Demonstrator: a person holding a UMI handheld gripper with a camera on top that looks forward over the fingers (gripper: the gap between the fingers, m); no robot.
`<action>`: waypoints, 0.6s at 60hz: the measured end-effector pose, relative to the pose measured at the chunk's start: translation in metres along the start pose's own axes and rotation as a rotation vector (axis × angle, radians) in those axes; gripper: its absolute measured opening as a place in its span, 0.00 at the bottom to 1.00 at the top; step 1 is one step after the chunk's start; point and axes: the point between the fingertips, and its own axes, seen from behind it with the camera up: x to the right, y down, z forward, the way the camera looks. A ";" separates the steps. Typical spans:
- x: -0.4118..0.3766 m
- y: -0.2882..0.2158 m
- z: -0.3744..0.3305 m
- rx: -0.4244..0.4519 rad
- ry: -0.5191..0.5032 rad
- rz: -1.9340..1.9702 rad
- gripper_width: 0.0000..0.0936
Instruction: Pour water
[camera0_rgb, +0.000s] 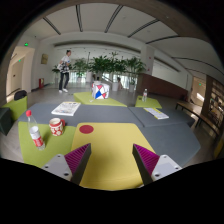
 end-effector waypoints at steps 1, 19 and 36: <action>-0.001 0.001 0.000 -0.001 -0.001 -0.003 0.92; -0.098 0.047 -0.004 -0.027 -0.128 -0.052 0.91; -0.283 0.064 0.009 -0.006 -0.325 -0.080 0.92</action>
